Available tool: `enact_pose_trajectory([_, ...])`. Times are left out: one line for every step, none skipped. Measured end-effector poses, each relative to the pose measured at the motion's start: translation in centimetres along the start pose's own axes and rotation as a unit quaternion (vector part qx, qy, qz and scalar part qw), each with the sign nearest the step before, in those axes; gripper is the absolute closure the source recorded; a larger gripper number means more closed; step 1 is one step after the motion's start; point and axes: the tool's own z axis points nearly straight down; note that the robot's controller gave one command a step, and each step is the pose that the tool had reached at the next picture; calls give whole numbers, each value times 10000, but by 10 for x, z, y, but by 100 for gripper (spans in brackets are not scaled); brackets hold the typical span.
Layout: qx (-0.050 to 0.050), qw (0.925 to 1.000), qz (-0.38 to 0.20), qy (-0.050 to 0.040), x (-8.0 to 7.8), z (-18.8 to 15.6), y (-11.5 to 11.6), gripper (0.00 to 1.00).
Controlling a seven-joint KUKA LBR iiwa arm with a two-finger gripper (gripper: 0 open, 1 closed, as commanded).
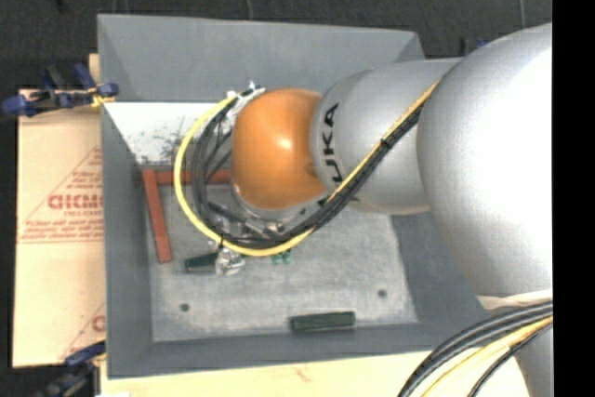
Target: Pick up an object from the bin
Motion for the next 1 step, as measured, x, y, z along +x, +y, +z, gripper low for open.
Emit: enact_pose_trajectory([0, 10000, 60, -42, -18, -128, -2, 100])
